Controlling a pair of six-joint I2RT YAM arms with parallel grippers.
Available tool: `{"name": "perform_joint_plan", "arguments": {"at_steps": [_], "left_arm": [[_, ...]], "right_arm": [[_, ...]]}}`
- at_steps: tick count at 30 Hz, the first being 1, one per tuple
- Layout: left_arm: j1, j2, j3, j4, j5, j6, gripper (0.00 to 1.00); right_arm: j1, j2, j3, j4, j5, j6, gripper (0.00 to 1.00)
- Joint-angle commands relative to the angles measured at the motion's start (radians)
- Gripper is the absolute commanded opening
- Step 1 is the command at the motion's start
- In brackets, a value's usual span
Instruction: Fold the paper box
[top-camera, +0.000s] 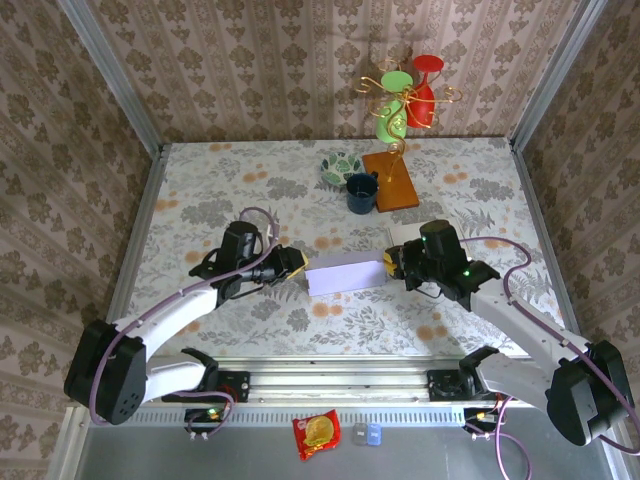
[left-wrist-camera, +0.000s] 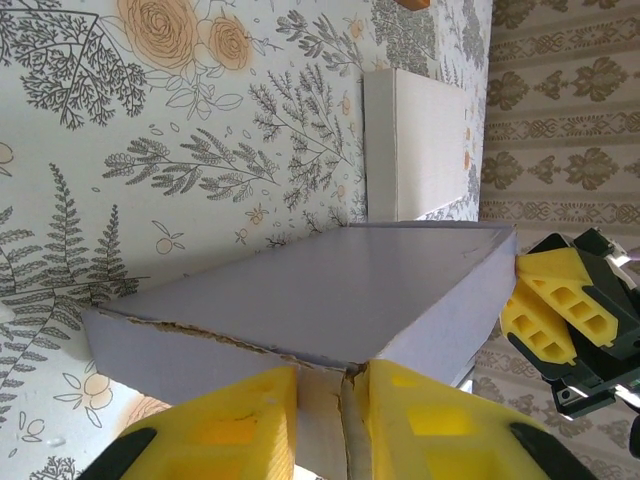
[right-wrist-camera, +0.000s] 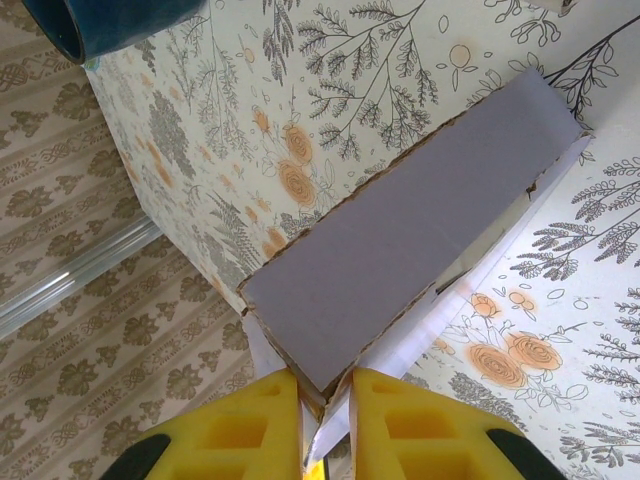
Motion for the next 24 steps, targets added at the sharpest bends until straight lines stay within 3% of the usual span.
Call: {"name": "perform_joint_plan", "arguments": {"at_steps": [1,20,24], "left_arm": [[-0.003,0.037,-0.076,-0.191,-0.038,0.059,0.24],[-0.058,0.016,-0.047,-0.293,-0.174,0.348,0.24],[-0.069,-0.016,-0.034,-0.305,-0.201,0.346,0.25]], "right_arm": [[-0.001,0.03,-0.053,-0.162,0.022,0.023,0.2],[-0.024,0.021,-0.046,-0.232,-0.006,0.012,0.2],[-0.033,0.019,-0.01,-0.201,-0.031,-0.053,0.32]]}}
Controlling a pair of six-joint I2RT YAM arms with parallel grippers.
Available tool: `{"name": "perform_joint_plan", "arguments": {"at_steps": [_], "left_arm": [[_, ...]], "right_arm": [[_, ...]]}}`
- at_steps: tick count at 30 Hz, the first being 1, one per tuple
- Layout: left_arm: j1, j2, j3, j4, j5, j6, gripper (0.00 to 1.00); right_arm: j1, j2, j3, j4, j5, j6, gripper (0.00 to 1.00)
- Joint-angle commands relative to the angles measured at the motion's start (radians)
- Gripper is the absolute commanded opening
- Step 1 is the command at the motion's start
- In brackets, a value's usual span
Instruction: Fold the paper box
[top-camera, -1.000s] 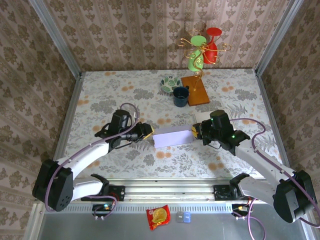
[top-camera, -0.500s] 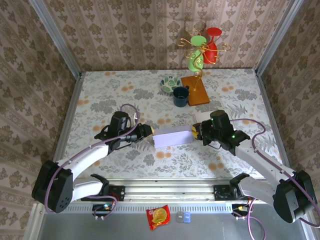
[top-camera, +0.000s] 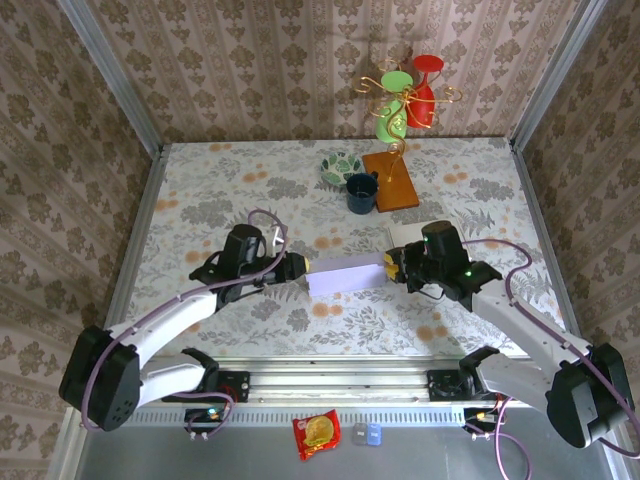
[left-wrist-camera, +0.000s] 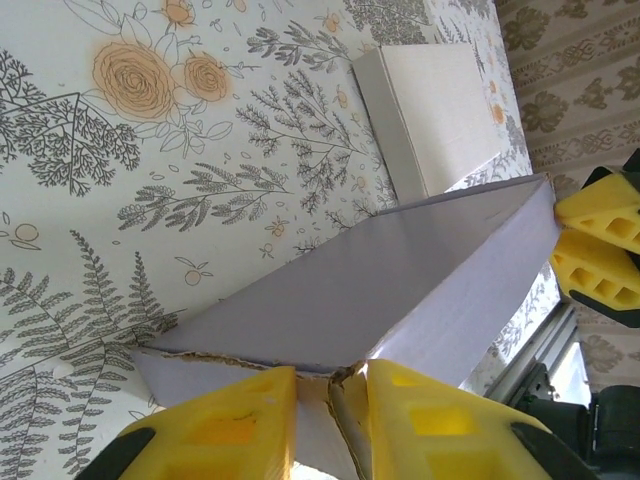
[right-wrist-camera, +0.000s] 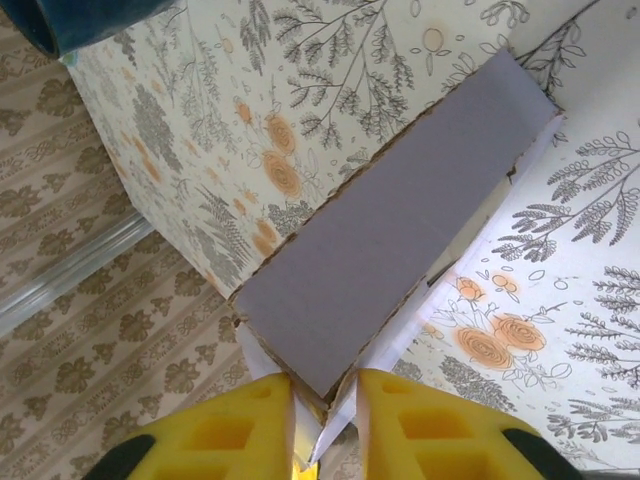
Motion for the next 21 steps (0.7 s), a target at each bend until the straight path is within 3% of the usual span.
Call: {"name": "perform_joint_plan", "arguments": {"at_steps": [1,5,8,14,21], "left_arm": [[-0.012,0.017,-0.039,-0.253,-0.108,0.052,0.25],[-0.031,-0.009,-0.025,-0.25,-0.117,0.058,0.26],[-0.066,-0.024,-0.012,-0.24,-0.13,0.089,0.25],[-0.118,-0.071,-0.018,-0.218,-0.179,0.118,0.26],[-0.188,-0.059,-0.026,-0.176,-0.174,0.14,0.27]], "right_arm": [[-0.014,0.025,0.001,-0.141,0.003,-0.075,0.37],[-0.029,0.002,0.052,-0.09,-0.036,-0.162,0.58],[-0.04,-0.003,0.045,-0.038,-0.112,-0.163,0.66],[-0.043,-0.031,-0.018,-0.027,-0.186,-0.136,0.73],[-0.044,0.012,-0.141,0.183,-0.193,-0.032,0.73]]}}
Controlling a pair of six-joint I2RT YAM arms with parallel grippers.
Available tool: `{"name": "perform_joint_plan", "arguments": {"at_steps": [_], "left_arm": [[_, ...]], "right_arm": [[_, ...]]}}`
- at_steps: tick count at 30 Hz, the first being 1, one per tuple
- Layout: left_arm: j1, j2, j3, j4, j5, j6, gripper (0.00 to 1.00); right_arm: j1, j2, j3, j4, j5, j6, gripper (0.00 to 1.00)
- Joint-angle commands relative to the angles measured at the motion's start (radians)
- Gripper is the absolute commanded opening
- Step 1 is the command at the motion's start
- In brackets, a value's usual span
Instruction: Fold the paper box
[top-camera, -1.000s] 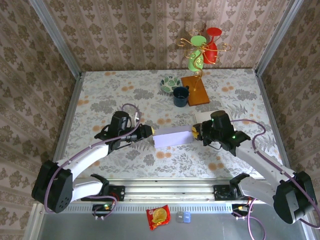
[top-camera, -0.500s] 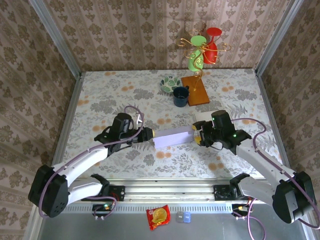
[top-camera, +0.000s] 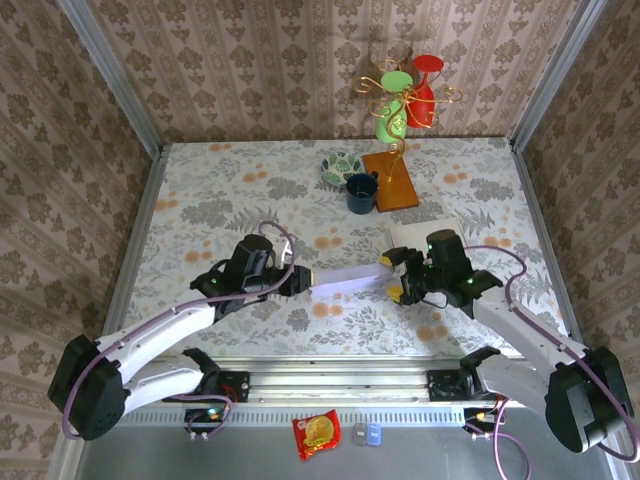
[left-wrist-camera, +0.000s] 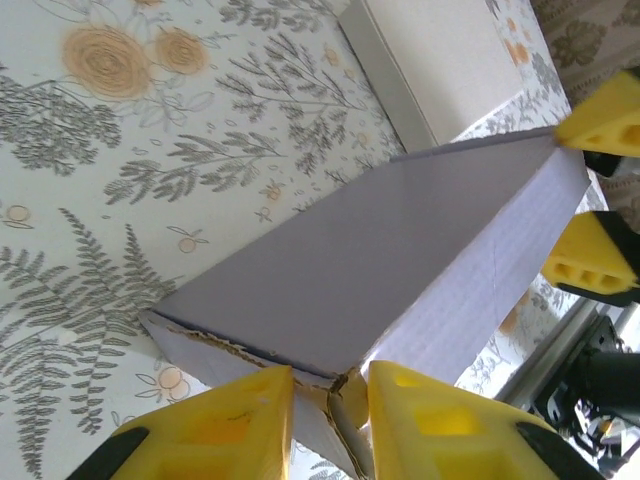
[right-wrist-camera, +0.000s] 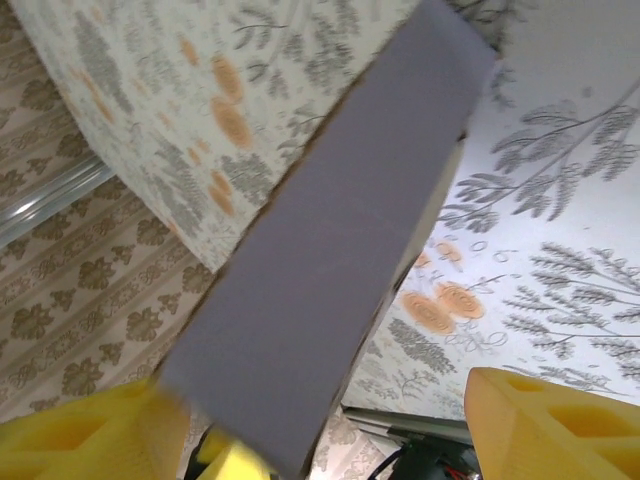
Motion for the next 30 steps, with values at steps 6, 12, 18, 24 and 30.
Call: {"name": "perform_joint_plan", "arguments": {"at_steps": [6,12,18,24,30], "left_arm": [[-0.056,0.041,-0.024,-0.085,-0.063,0.046,0.29],[-0.04,0.025,0.011,-0.089,-0.081,0.013,0.37],[0.053,-0.012,0.023,-0.105,-0.033,-0.033,0.4],[0.195,-0.061,0.001,-0.077,0.047,-0.09,0.41],[0.236,-0.052,0.012,-0.065,0.069,-0.085,0.41]], "right_arm": [[-0.005,0.153,0.007,0.208,-0.064,-0.011,0.56],[-0.003,0.192,-0.001,0.25,-0.032,-0.071,0.42],[0.003,0.349,0.037,0.4,-0.035,-0.146,0.38],[0.019,0.477,0.105,0.435,-0.003,-0.229,0.43],[0.018,0.516,0.157,0.235,0.025,-0.313,0.59]]}}
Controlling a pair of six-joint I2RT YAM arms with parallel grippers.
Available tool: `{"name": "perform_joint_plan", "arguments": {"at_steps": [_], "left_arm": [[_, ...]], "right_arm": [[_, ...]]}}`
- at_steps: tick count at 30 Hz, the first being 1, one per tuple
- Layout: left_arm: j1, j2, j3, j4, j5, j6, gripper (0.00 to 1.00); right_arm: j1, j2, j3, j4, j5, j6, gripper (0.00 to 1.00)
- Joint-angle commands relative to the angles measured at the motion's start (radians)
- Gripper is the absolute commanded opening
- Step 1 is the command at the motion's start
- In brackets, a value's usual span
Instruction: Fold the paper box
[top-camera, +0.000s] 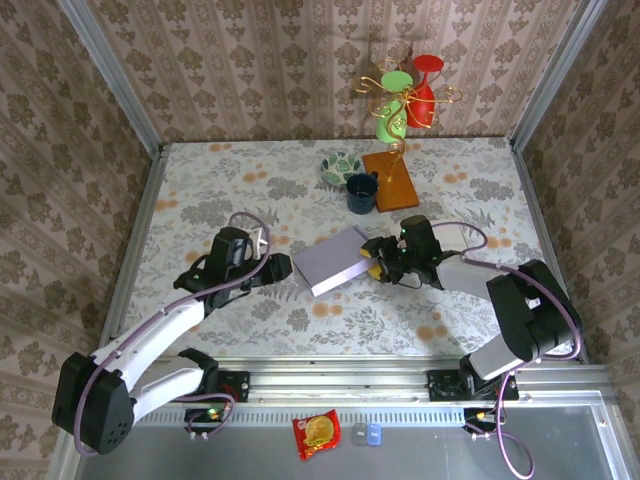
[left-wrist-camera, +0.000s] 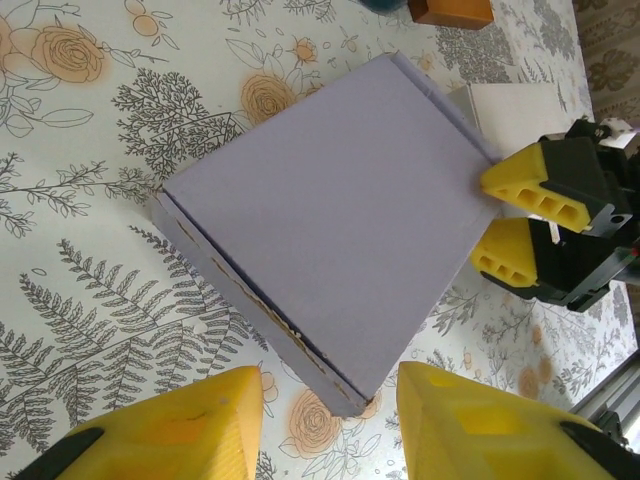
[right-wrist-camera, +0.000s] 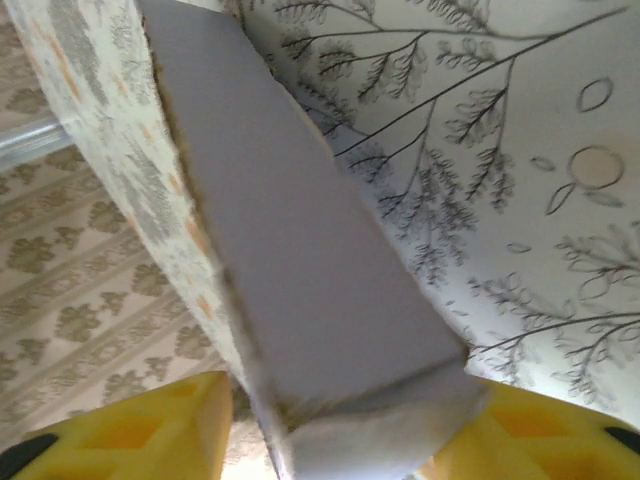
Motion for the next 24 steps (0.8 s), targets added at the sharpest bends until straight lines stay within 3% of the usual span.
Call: {"name": "perform_joint_plan", "arguments": {"at_steps": [1,6,11,12,13,17,21,22,23,24], "left_arm": [[0.015,0.001,0.015,0.021,0.038,-0.015,0.41],[0.033,0.013,0.018,0.064,0.034,-0.01,0.41],[0.061,0.025,0.036,0.108,0.021,0.004,0.42],[0.064,0.028,0.042,0.116,0.02,0.009,0.42],[0.078,0.032,0.048,0.123,0.02,0.014,0.42],[0.142,0.041,0.063,0.157,0.026,0.032,0.43],[0.21,0.048,0.069,0.189,0.037,0.046,0.44],[0.227,0.051,0.067,0.199,0.038,0.05,0.57],[0.242,0.056,0.065,0.207,0.042,0.055,0.99],[0.262,0.063,0.062,0.214,0.043,0.058,1.0]], "right_arm": [[0.004,0.014,0.049,-0.18,0.044,-0.085,0.61],[-0.003,-0.026,0.125,-0.518,0.133,-0.18,0.72],[-0.027,-0.114,0.168,-0.733,0.224,-0.258,0.75],[-0.029,-0.135,0.181,-0.787,0.255,-0.283,0.91],[-0.031,-0.188,0.198,-0.834,0.29,-0.312,1.0],[-0.057,-0.324,0.26,-0.964,0.45,-0.449,1.0],[-0.077,-0.537,0.283,-0.984,0.698,-0.623,1.0],[-0.078,-0.59,0.279,-0.972,0.791,-0.678,1.0],[-0.078,-0.615,0.27,-0.965,0.896,-0.699,1.0],[-0.077,-0.635,0.245,-0.954,1.035,-0.7,1.0]]}}
